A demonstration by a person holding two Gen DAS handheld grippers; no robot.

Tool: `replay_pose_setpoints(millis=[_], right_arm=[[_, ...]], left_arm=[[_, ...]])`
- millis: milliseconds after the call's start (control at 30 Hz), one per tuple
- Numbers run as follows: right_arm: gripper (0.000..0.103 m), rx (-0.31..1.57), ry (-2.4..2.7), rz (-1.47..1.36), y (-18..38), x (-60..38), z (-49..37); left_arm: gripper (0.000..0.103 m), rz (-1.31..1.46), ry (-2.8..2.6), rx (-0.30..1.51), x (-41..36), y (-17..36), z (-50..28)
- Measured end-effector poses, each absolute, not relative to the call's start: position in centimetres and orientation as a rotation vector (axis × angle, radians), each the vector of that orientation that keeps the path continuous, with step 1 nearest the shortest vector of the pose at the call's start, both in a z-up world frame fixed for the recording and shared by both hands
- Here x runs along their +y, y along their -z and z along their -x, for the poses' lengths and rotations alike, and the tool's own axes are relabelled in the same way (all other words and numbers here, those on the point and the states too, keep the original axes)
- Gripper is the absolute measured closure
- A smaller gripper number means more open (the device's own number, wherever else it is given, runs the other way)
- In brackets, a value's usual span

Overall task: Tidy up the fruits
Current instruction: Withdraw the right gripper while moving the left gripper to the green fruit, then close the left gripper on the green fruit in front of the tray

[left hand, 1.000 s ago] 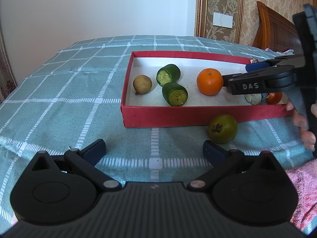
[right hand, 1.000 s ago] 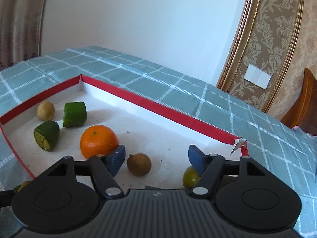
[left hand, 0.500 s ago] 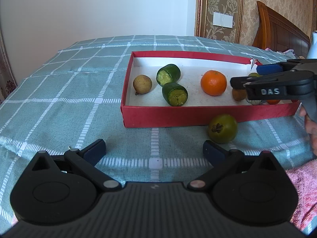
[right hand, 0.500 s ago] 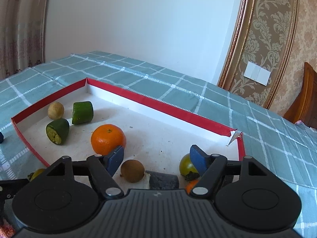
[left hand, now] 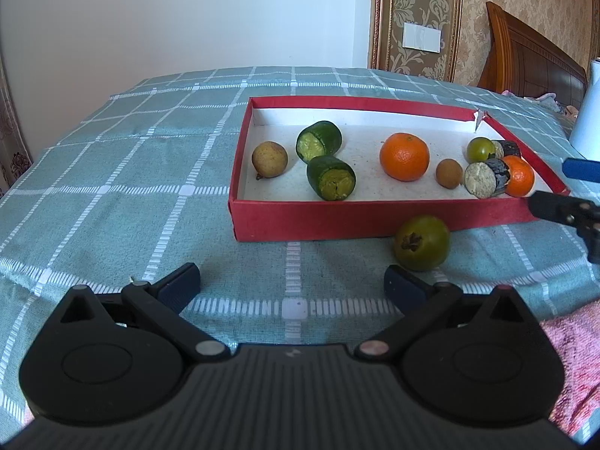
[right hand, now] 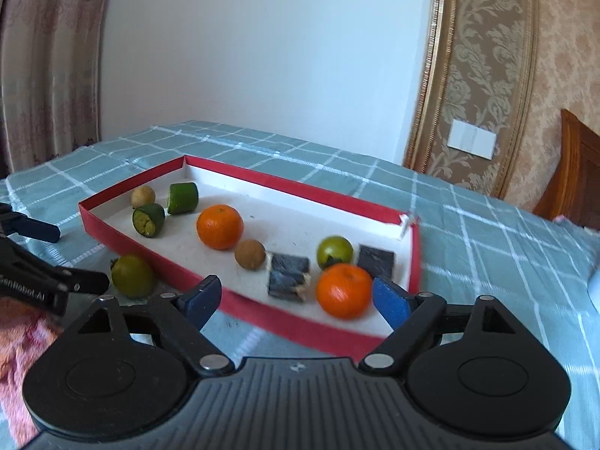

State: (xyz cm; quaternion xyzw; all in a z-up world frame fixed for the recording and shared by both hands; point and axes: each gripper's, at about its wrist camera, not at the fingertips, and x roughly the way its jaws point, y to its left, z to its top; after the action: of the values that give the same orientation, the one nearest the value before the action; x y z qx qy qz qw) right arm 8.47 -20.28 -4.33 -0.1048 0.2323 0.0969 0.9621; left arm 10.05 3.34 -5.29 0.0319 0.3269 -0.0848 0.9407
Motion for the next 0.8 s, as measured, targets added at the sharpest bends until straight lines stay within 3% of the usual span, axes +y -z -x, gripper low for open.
replay_pose_setpoints(millis=[800], right_arm=[[0.015, 0.612, -0.115, 0.123, 6.5, -23.0, -7.5]], left_arm=[[0.002, -0.053, 0.229, 0.596, -2.1, 3.2, -8.4]])
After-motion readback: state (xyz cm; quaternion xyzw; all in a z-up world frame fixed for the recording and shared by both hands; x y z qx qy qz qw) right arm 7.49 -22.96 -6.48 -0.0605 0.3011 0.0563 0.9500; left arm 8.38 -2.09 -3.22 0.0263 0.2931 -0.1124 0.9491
